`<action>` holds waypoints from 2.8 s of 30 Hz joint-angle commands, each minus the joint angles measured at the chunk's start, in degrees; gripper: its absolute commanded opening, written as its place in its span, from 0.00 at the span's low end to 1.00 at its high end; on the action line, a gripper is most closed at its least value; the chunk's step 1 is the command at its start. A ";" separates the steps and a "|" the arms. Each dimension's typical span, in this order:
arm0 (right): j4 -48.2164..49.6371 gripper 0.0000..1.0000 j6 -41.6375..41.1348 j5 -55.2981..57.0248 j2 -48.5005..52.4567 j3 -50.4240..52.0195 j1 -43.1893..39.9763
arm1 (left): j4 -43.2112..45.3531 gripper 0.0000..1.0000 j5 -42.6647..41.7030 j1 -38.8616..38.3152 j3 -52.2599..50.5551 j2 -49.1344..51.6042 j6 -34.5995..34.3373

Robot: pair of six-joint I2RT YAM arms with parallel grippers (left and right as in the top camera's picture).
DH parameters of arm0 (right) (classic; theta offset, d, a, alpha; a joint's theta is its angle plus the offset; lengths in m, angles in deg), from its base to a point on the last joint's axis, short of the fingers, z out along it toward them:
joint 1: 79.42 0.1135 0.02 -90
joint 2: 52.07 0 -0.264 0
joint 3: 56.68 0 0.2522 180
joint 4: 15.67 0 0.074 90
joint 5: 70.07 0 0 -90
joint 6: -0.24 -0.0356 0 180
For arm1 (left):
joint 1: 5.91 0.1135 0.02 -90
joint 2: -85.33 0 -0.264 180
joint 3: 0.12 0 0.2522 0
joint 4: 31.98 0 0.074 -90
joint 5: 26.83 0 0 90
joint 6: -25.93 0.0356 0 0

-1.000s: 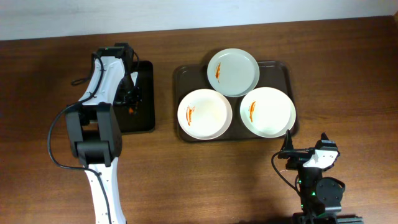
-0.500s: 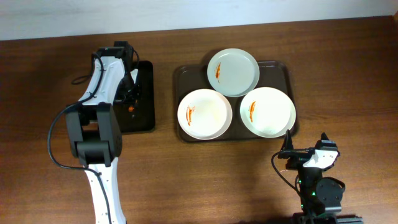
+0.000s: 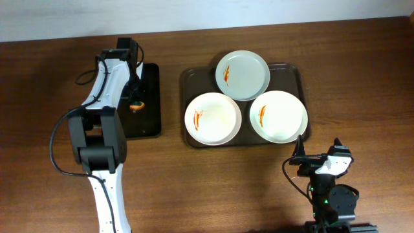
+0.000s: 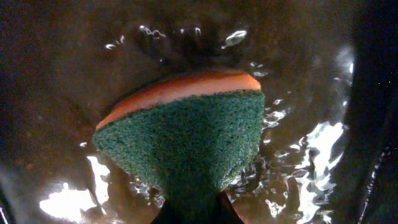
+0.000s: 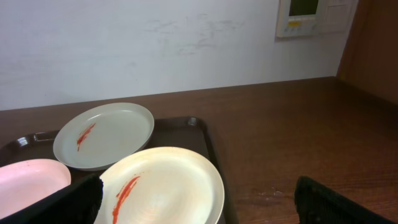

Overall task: Clean dirty plates on tray and stack at the side
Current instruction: 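Grasp the green-and-orange sponge with the left gripper, then lift the sponge with the left gripper out of the black tray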

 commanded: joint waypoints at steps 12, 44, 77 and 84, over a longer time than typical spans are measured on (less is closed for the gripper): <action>-0.26 0.98 0.39 -0.11 -0.39 0.46 -0.37 | 8.59 0.85 1.60 0.15 -0.17 0.92 -0.13; -0.28 0.98 0.39 -0.11 -0.39 0.46 -0.37 | -10.12 0.70 0.83 0.15 8.74 5.42 -0.09; -0.26 0.98 0.39 -0.11 -0.39 0.46 -0.37 | -22.38 0.00 -33.00 9.14 29.73 4.46 -8.11; -0.26 0.98 0.39 -0.11 -0.39 0.46 -0.37 | -27.06 0.00 -65.75 15.72 29.44 4.42 -7.82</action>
